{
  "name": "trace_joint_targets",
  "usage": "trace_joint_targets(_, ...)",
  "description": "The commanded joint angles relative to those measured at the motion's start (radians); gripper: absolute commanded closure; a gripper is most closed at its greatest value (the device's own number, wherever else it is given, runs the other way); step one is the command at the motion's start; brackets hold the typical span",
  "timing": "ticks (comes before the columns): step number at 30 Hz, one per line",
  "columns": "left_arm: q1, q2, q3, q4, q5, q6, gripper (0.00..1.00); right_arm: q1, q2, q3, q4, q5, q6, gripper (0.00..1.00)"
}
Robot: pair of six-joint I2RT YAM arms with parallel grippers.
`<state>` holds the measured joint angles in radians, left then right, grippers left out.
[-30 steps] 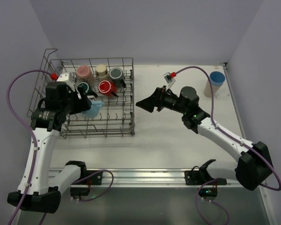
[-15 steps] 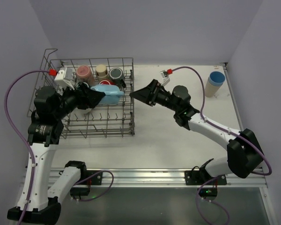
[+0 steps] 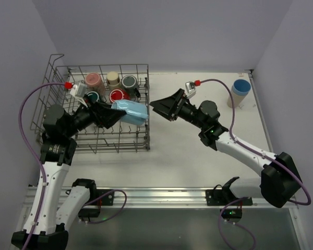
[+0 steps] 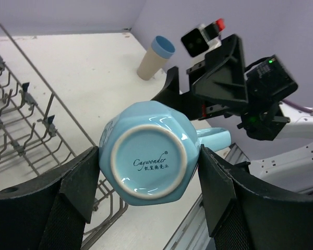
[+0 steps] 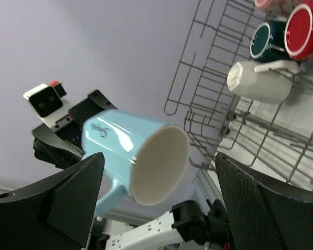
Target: Unload the cups from the dish rack
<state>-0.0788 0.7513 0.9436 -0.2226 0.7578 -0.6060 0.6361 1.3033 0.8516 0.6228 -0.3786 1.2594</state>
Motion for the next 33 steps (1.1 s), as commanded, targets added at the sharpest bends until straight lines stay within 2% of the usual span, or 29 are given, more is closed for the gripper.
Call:
trace_joint_targets(1, 0.004, -0.017, -0.006, 0.276, 0.097, -0.08, 0.98, 0.007, -0.042, -0.055, 0.077, -0.045, 0.073, 0.11)
trace_joint_targets(6, -0.001, 0.003, -0.049, 0.342, 0.15, -0.123, 0.97, 0.007, -0.039, -0.043, 0.15, -0.155, 0.119, 0.15)
trace_joint_targets(12, -0.032, 0.02, -0.063, 0.368, 0.178, -0.121, 0.96, 0.01, -0.027, -0.02, 0.218, -0.204, 0.175, 0.21)
trace_joint_targets(19, -0.124, 0.042, -0.095, 0.443, 0.152, -0.13, 0.94, 0.027, 0.031, 0.026, 0.291, -0.259, 0.238, 0.26)
trace_joint_targets(23, -0.19, 0.065, -0.094, 0.445, 0.106, -0.101, 0.91, 0.028, 0.056, 0.018, 0.376, -0.247, 0.282, 0.42)
trace_joint_targets(24, -0.203, 0.068, -0.094, 0.445, 0.103, -0.097, 0.9, 0.028, 0.057, 0.018, 0.385, -0.246, 0.285, 0.5)
trace_joint_targets(26, -0.207, 0.072, -0.095, 0.445, 0.098, -0.09, 0.85, 0.027, 0.059, 0.006, 0.429, -0.227, 0.285, 0.61)
trace_joint_targets(27, -0.207, 0.072, -0.095, 0.443, 0.097, -0.089, 0.83, 0.027, 0.053, 0.0, 0.436, -0.217, 0.278, 0.74)
trace_joint_targets(29, -0.207, 0.071, -0.092, 0.415, 0.081, -0.064, 0.69, 0.027, 0.033, -0.011, 0.431, -0.198, 0.246, 0.83)
trace_joint_targets(30, -0.207, 0.069, -0.089, 0.398, 0.074, -0.052, 0.62, 0.025, 0.025, -0.014, 0.425, -0.191, 0.215, 0.91)
trace_joint_targets(31, -0.207, 0.066, -0.075, 0.372, 0.048, -0.016, 0.46, 0.024, 0.013, -0.017, 0.408, -0.186, 0.203, 0.95)
trace_joint_targets(33, -0.207, 0.062, -0.063, 0.292, 0.011, 0.023, 0.29, 0.014, 0.002, -0.017, 0.384, -0.184, 0.163, 1.0)
